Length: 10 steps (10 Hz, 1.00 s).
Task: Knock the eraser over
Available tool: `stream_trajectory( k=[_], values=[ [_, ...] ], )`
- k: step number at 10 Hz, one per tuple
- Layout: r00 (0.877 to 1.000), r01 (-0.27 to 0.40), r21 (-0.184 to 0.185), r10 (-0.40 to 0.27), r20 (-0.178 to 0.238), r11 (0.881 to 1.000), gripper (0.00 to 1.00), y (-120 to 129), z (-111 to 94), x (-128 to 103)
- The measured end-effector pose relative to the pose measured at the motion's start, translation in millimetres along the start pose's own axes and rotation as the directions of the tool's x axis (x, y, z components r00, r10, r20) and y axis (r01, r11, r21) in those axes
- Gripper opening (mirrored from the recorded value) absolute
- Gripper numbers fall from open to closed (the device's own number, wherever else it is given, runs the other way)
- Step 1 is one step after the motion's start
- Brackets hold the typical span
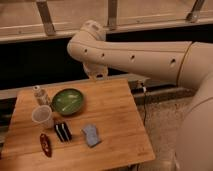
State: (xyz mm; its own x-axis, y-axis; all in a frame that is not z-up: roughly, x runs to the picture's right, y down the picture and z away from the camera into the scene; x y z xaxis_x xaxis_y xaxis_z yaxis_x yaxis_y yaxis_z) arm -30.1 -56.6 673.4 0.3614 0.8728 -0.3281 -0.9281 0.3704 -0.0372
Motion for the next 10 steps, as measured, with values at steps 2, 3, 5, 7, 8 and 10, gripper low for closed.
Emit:
stream_trajectory(
  k=[2, 3, 5, 7, 8, 10],
  values=[
    [1.0, 0.003, 0.001, -0.003, -0.002, 1.0, 0.06, 0.2, -0.8, -0.3],
    [1.0, 0.019, 0.01, -0.018, -0.011, 1.0, 0.01, -0.5, -1.4, 0.9],
    [0.981, 0.164, 0.067, -0.156, -0.117, 0.984, 0.0, 6.9, -0.2, 13.1],
    [0.925, 0.307, 0.065, -0.282, -0.256, 0.949, 0.0, 10.1, 5.3, 48.4],
    [0.899, 0.344, 0.054, -0.313, -0.308, 0.937, 0.0, 23.0, 6.6, 65.6],
    [0.848, 0.382, 0.038, -0.334, -0.411, 0.923, 0.0, 28.1, 17.3, 100.3]
  ],
)
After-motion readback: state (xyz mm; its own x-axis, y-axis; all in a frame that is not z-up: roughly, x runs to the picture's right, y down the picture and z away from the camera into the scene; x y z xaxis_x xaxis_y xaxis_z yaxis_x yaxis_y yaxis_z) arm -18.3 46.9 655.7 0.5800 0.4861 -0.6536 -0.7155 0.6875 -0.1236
